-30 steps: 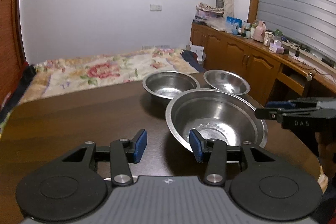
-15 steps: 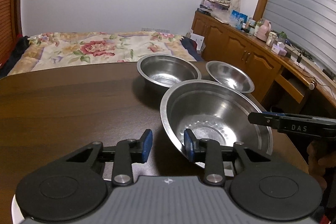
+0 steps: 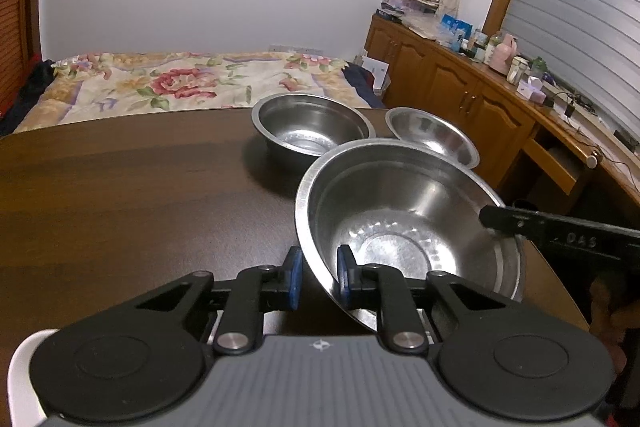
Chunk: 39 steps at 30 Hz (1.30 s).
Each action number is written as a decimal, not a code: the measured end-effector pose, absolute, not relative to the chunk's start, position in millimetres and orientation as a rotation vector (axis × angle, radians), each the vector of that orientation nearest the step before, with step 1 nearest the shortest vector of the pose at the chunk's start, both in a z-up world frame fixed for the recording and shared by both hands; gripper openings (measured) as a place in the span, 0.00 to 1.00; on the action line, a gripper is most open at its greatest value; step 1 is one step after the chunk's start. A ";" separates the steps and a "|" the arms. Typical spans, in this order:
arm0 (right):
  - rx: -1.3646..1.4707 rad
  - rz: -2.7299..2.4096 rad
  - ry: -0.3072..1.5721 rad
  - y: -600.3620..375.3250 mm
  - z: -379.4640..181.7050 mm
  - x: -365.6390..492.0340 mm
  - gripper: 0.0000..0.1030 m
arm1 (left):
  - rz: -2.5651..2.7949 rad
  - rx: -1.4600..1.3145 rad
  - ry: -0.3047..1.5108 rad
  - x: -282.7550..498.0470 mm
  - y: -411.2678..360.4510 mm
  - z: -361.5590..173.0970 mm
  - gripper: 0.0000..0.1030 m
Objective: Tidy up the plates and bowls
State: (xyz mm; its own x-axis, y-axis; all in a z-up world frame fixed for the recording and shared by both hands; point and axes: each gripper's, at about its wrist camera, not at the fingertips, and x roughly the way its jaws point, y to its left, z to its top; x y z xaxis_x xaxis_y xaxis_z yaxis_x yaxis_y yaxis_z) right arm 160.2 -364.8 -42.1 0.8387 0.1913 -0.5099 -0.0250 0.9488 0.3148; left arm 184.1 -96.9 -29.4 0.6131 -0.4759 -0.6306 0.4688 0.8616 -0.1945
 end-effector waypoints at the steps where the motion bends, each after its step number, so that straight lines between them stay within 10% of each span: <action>1: 0.310 0.128 0.555 -365.9 -41.2 157.1 0.16 | -0.550 -0.005 0.732 182.0 -95.6 -28.9 0.20; 39: 0.328 0.189 0.546 -348.2 -54.6 97.4 0.16 | -0.609 0.025 0.710 111.5 -57.6 -32.4 0.20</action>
